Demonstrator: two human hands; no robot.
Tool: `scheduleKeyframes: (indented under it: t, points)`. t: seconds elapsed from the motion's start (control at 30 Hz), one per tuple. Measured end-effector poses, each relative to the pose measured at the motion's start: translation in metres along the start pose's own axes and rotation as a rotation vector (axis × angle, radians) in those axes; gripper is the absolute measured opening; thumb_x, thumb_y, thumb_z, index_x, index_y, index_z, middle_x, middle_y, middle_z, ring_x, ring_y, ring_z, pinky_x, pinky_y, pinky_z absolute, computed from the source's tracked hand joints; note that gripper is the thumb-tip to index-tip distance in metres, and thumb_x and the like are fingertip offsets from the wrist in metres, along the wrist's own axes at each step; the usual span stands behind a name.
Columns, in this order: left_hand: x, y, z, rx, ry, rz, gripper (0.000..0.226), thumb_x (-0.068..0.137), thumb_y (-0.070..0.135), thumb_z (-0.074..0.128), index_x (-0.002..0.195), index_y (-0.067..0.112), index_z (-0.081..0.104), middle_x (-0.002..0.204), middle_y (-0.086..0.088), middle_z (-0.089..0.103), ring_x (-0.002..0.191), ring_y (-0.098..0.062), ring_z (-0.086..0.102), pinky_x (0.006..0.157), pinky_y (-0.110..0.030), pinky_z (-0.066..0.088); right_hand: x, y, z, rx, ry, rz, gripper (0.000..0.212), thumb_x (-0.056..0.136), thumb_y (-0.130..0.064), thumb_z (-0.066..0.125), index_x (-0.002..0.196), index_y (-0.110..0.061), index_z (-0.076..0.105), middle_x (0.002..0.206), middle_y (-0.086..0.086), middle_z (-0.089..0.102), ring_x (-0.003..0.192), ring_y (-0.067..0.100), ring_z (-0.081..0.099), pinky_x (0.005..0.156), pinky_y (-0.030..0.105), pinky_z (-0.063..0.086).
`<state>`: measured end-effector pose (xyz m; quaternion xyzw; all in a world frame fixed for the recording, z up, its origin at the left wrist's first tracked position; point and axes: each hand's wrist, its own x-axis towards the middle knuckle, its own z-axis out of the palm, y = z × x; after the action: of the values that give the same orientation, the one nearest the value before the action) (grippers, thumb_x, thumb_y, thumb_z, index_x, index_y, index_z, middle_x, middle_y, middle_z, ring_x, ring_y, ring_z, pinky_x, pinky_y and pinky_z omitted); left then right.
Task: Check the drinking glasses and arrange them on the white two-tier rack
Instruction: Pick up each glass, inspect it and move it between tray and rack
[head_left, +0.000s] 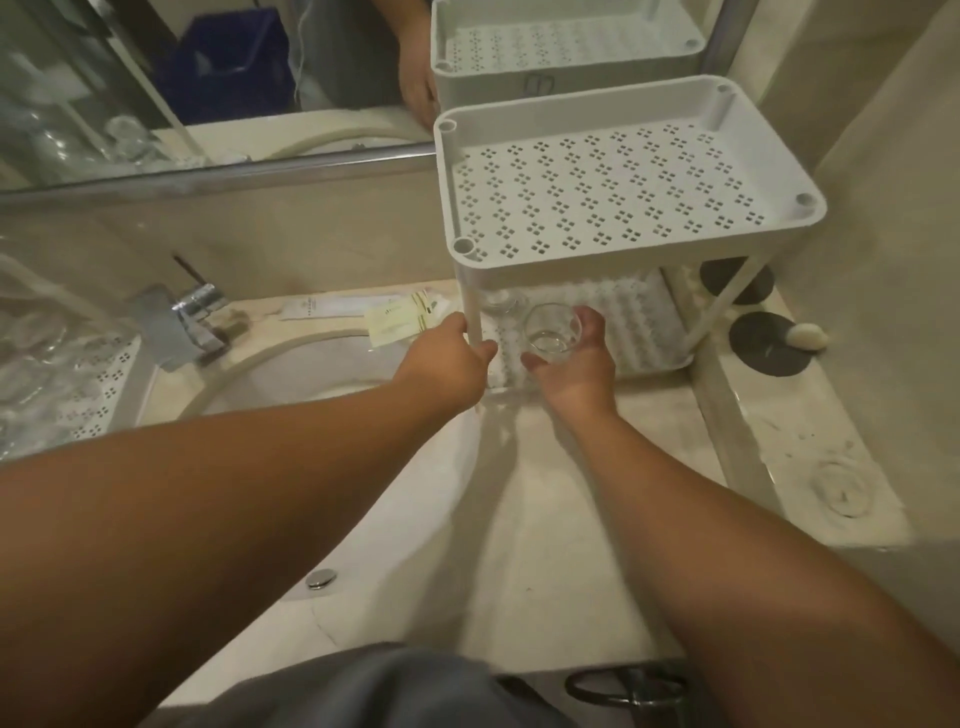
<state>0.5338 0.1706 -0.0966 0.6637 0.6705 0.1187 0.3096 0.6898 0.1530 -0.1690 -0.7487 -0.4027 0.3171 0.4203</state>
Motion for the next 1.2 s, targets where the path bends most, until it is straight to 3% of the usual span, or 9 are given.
scheduleKeyframes:
  t: [0.2,0.47,0.57,0.8,1.0,1.2]
  points:
    - [0.008,0.001,0.003,-0.105,0.031,-0.020,0.014,0.103,0.037,0.043,0.104,0.030,0.056,0.081,0.017,0.053,0.066,0.002,0.049,0.053,-0.021,0.034,0.015,0.012,0.008,0.040,0.021,0.041,0.079,0.074,-0.018,0.083,0.134,-0.033,0.034,0.140,0.002,0.048,0.120,0.023,0.052,0.097,0.040,0.051]
    - [0.006,-0.007,0.004,-0.103,0.043,0.045,0.017,0.101,0.038,0.043,0.099,0.034,0.059,0.083,0.017,0.059,0.075,-0.001,0.055,0.061,-0.028,0.039,0.027,0.017,0.011,-0.047,0.029,0.034,0.073,0.074,-0.021,0.083,0.131,-0.031,0.038,0.139,0.003,0.037,0.106,0.016,0.046,0.075,0.020,0.044]
    - [0.005,-0.007,0.005,-0.118,0.051,0.062,0.016,0.101,0.038,0.043,0.099,0.037,0.058,0.083,0.018,0.060,0.076,0.000,0.056,0.061,-0.027,0.039,0.030,0.017,0.008,-0.120,0.008,0.039,0.073,0.075,-0.026,0.082,0.133,-0.033,0.038,0.137,0.006,0.032,0.100,0.016,0.045,0.061,0.007,0.032]
    - [0.005,-0.008,0.004,-0.122,0.035,0.066,0.015,0.101,0.036,0.044,0.092,0.039,0.056,0.075,0.013,0.059,0.074,-0.011,0.060,0.066,-0.034,0.047,0.037,0.013,0.004,-0.186,0.003,0.074,0.078,0.075,-0.040,0.079,0.140,-0.044,0.035,0.132,0.006,0.028,0.104,0.017,0.045,0.088,0.023,0.045]
    - [0.005,-0.009,0.003,-0.110,0.026,0.072,0.018,0.101,0.037,0.045,0.085,0.040,0.054,0.074,0.012,0.059,0.074,-0.017,0.064,0.074,-0.039,0.054,0.048,0.003,0.006,-0.135,0.034,0.088,0.081,0.074,-0.033,0.081,0.142,-0.039,0.037,0.131,0.008,0.036,0.097,0.016,0.044,0.081,0.021,0.039]
    - [0.009,-0.010,0.000,-0.080,0.015,0.090,0.022,0.101,0.038,0.046,0.079,0.041,0.051,0.071,0.014,0.056,0.071,-0.015,0.061,0.072,-0.041,0.054,0.058,-0.001,0.012,-0.046,0.067,0.127,0.083,0.078,-0.030,0.080,0.146,-0.036,0.034,0.133,0.009,0.036,0.100,0.016,0.044,0.084,0.028,0.050]
